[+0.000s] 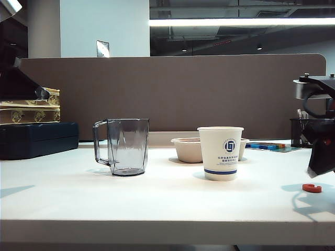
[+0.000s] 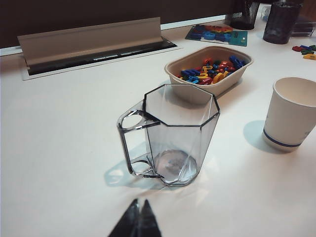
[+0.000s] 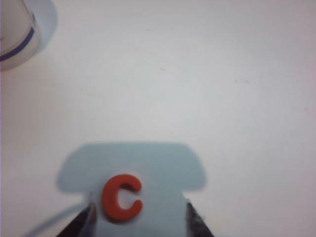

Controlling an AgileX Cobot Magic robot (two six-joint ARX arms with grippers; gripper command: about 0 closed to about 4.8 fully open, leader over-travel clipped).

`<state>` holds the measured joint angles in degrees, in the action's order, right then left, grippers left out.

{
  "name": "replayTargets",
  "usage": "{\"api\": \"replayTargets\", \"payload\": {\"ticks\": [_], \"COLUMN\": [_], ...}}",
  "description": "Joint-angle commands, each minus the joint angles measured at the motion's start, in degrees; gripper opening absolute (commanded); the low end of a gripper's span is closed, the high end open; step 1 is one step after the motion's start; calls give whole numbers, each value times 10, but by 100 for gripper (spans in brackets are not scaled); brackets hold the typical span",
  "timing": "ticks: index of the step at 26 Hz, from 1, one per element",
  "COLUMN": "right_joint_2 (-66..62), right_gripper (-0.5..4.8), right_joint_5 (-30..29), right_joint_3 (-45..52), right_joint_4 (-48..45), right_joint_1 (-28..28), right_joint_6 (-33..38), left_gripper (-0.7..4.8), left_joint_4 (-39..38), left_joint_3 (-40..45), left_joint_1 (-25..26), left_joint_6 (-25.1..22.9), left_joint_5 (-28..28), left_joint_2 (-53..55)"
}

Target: Pick up the letter "c" and put it in the paper cup.

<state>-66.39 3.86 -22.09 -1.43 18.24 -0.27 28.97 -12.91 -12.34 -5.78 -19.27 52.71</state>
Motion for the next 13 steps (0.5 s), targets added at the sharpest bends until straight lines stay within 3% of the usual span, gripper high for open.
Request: {"api": "replayTargets", "payload": {"ticks": [1,13], "right_joint_2": [1,-3], "right_gripper": [235,256], "right_joint_5": [-12,-12], "right_joint_3": [-2,-2], "right_joint_4": [0,10], "right_joint_1": [0,0], "right_joint_6": [8,7], "left_gripper": [3,3], "left_joint_4": [6,7], "left_joint_3": [-3,-3], "left_joint_1": [0,0], "left_joint_6": [-2,-3], "left_joint_5": [2,27], "left_joint_2": [-1,-1]}}
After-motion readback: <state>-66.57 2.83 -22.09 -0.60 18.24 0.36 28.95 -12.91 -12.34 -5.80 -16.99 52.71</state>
